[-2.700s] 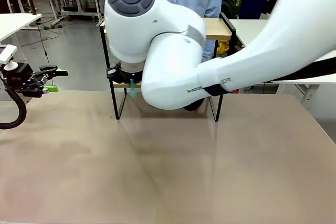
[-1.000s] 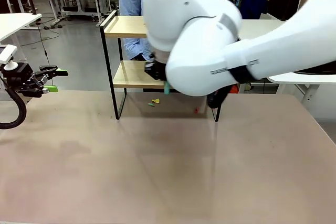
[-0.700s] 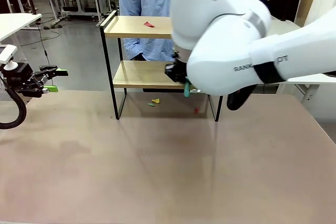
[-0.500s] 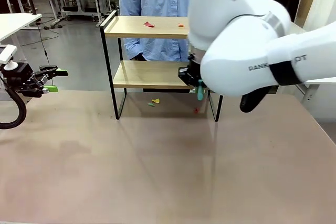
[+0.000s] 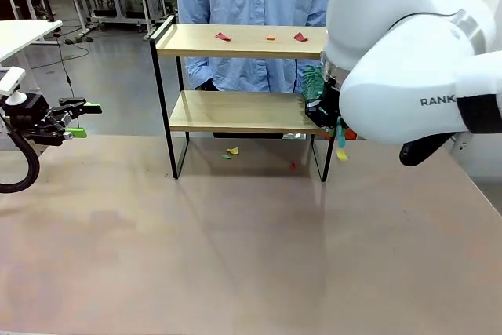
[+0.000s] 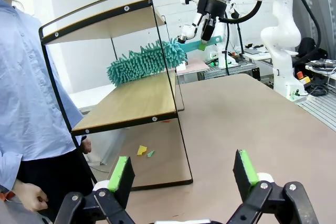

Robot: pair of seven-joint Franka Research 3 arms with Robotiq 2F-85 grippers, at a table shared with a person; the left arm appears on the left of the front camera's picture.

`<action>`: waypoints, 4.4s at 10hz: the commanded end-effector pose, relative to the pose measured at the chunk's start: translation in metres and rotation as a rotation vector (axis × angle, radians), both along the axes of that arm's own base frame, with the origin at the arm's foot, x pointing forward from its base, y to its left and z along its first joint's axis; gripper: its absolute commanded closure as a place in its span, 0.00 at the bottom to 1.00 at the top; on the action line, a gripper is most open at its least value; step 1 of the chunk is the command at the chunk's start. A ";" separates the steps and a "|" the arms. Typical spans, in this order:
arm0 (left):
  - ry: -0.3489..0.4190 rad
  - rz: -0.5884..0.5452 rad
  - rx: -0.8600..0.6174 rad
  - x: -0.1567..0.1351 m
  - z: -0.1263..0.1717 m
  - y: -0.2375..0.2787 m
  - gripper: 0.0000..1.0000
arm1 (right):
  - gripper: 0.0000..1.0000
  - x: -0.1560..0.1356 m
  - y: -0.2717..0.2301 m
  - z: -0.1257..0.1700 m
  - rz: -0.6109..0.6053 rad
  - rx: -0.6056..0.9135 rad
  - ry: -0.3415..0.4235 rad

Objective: Clean the shelf.
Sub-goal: Clean the specific section of the Shelf indicated by the human with the Duster.

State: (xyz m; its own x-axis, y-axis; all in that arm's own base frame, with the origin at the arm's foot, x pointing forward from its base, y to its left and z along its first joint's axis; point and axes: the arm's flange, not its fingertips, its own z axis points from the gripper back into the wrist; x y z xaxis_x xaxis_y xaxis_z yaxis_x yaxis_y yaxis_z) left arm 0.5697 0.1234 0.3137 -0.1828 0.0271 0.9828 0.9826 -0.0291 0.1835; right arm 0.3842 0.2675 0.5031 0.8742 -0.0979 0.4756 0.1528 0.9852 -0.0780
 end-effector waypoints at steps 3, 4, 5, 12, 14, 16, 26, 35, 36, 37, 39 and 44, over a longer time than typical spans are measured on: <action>-0.005 -0.004 0.001 0.000 0.004 0.000 0.00 | 0.87 0.006 0.000 -0.005 -0.014 0.020 0.007; -0.005 -0.004 0.001 0.000 0.004 0.000 0.00 | 0.87 0.000 0.003 -0.003 0.002 -0.005 0.000; -0.005 -0.004 0.001 0.000 0.004 0.000 0.00 | 0.87 -0.011 0.000 0.013 0.099 0.046 0.009; -0.005 -0.004 0.001 0.000 0.004 0.000 0.00 | 0.87 -0.070 -0.030 0.064 0.876 0.092 0.327; -0.005 -0.004 0.001 0.000 0.004 0.000 0.00 | 0.87 -0.094 -0.039 0.076 1.001 0.044 0.449; -0.005 -0.004 0.001 0.000 0.004 0.000 0.00 | 0.87 -0.120 -0.060 0.081 1.039 -0.014 0.563; -0.005 -0.004 0.001 0.000 0.004 0.000 0.00 | 0.87 -0.172 -0.140 0.068 0.974 -0.085 0.748; -0.005 -0.004 0.001 0.000 0.004 0.000 0.00 | 0.87 -0.172 -0.140 0.068 0.974 -0.085 0.748; -0.005 -0.004 0.001 0.000 0.004 0.000 0.00 | 0.87 -0.172 -0.140 0.068 0.974 -0.085 0.748; -0.005 -0.004 0.001 0.000 0.004 0.000 0.00 | 0.87 -0.172 -0.140 0.068 0.974 -0.085 0.748; -0.005 -0.004 0.001 0.000 0.004 0.000 0.00 | 0.87 -0.172 -0.140 0.068 0.974 -0.085 0.748; -0.005 -0.004 0.001 0.000 0.004 0.000 0.00 | 0.87 -0.172 -0.140 0.068 0.974 -0.085 0.748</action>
State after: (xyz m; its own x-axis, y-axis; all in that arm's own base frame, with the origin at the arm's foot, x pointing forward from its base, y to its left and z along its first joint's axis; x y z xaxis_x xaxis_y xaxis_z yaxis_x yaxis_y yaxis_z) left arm 0.5699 0.1235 0.3138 -0.1833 0.0268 0.9827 0.9825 -0.0293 0.1841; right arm 0.2100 0.1240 0.5676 0.6232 0.7511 -0.2179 -0.7517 0.6522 0.0983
